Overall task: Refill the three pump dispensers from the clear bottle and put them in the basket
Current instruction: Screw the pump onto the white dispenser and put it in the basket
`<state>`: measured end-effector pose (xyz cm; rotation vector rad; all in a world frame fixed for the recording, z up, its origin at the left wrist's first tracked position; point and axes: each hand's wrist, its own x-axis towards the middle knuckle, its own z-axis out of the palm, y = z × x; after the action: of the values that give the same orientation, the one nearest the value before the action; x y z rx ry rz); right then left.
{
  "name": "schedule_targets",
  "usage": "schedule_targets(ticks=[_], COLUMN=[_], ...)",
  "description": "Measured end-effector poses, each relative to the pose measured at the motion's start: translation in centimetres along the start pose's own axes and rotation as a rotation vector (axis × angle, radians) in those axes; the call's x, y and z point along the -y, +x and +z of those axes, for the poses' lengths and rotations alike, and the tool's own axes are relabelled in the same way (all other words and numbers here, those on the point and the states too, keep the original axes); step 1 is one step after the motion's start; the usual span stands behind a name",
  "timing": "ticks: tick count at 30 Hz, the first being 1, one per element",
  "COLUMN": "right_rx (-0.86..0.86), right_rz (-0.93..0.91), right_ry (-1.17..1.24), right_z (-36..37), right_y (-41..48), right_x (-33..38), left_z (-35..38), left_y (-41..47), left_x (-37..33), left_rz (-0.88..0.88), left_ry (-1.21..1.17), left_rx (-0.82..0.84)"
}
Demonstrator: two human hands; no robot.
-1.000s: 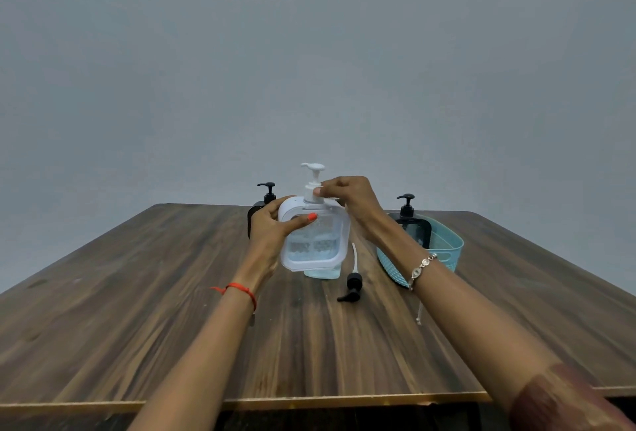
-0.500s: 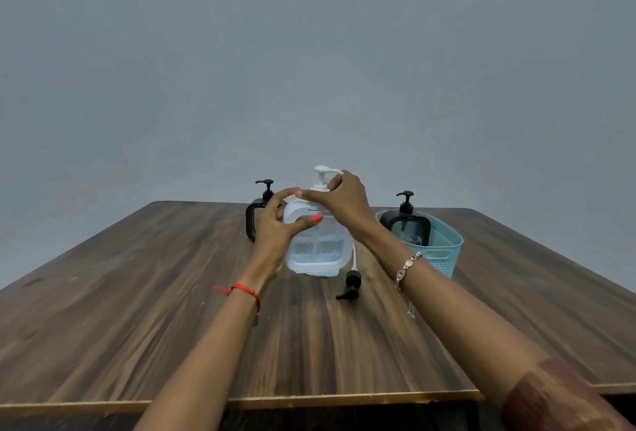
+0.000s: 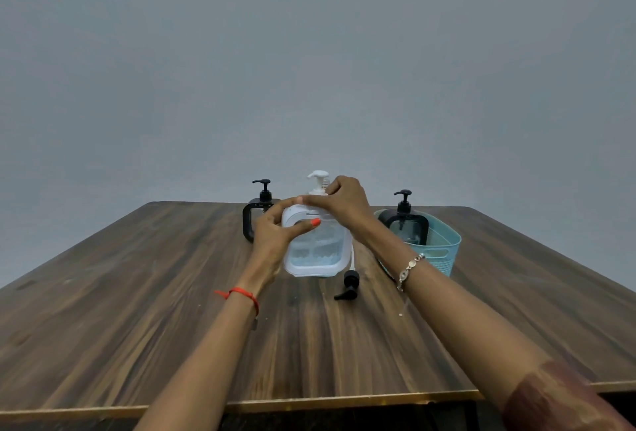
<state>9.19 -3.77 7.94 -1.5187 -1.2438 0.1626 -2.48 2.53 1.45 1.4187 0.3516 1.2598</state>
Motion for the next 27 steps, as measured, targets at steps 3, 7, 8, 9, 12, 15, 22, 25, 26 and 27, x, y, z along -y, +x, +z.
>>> schedule_targets(ticks=[3,7,8,9,12,15,22,25,26,27], right_rx=[0.160,0.323,0.294,0.254,0.144,0.082,-0.170,-0.197,-0.180,-0.153], right_rz=[-0.057,-0.027,-0.022,-0.015,0.020,0.036,0.023,0.009,0.015,0.021], right_ry=[0.009,0.071,0.074,0.072,0.061,-0.001,-0.142,-0.164,-0.150,-0.124], right_z=[-0.9,-2.4,-2.4,-2.2,-1.6,-1.1,0.3,0.3,0.1,-0.3], right_y=[0.1,0.4,0.3,0.2,0.1,0.0,-0.7,-0.9,-1.0,-1.1], right_x=[0.2,0.2,0.2,0.3,0.3,0.3,-0.3,-0.8,-1.0,-1.1], left_z=[0.0,-0.1,-0.1,0.0,0.1,0.3,1.7,2.3,2.5,2.7], left_y=[0.0,0.2,0.2,0.2,0.1,-0.2,-0.5,-0.7,-0.7,-0.7], left_x=[0.0,-0.2,-0.3,-0.3,-0.1,0.0,0.5,0.8,1.0,1.0], left_rz=[-0.005,-0.002,-0.004,-0.007,-0.008,0.002,0.020,0.020,0.009,-0.004], left_ry=[-0.024,0.022,0.022,0.019,0.006,-0.024,-0.032,-0.030,-0.030,-0.027], left_rx=[-0.006,-0.001,-0.002,-0.005,-0.007,-0.012,-0.060,-0.076,-0.072,-0.067])
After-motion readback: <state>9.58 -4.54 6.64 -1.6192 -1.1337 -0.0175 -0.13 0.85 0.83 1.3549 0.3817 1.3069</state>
